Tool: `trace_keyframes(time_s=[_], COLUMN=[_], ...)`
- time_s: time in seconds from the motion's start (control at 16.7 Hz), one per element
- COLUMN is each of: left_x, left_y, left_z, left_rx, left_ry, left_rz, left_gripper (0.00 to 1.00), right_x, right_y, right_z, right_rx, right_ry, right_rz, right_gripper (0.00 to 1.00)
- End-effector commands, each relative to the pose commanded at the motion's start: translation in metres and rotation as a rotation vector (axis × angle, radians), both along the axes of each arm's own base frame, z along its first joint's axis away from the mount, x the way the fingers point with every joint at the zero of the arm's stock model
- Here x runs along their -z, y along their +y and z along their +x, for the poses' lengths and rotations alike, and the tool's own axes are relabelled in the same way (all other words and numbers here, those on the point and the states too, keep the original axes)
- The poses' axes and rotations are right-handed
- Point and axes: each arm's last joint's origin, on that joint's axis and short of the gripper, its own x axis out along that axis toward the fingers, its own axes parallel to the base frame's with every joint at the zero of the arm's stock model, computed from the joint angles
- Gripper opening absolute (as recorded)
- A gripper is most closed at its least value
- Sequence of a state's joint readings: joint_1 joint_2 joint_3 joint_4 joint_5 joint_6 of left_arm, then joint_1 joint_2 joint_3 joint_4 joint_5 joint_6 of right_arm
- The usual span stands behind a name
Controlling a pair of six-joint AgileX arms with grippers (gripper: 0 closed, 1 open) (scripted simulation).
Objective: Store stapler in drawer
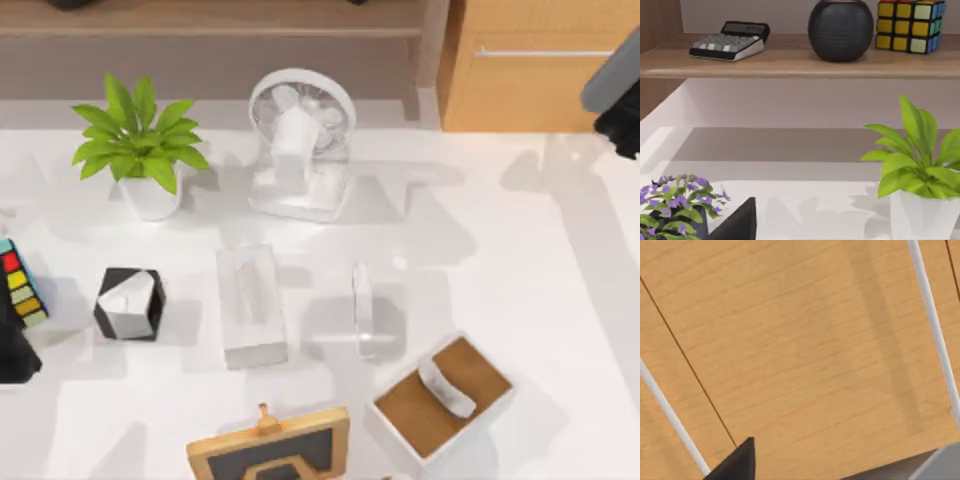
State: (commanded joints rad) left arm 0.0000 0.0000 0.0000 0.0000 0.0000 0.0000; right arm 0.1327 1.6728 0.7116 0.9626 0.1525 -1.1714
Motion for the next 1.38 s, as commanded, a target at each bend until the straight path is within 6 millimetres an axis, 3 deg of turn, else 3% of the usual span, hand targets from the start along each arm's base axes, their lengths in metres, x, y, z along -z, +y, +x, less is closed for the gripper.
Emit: trace_keyframes(time_s=[0.24, 0.54, 0.96, 1.38], left_x=[0.0, 0.0, 0.0, 0.0], left_y=[0.0, 0.0, 0.0, 0.0], left_z=[0.0, 0.0, 0.0, 0.0], left_rx=[0.0, 0.0, 0.0, 0.0], left_ry=[0.0, 0.0, 0.0, 0.0], left_rz=[0.0, 0.0, 0.0, 0.0], left_gripper=[1.0, 1.0, 1.0, 1.0], right_x=[0.054, 0.102, 0.107, 0.106], right_y=[0.016, 0.026, 0.025, 0.027], right_z=[0.045, 0.067, 0.068, 0.093], right_rx=[0.003, 0.008, 0.011, 0.008], right_ry=[0.004, 0.006, 0.01, 0.006], right_rz=[-0.217, -0.372, -0.383, -0.384], right_gripper=[1.0, 1.0, 1.0, 1.0])
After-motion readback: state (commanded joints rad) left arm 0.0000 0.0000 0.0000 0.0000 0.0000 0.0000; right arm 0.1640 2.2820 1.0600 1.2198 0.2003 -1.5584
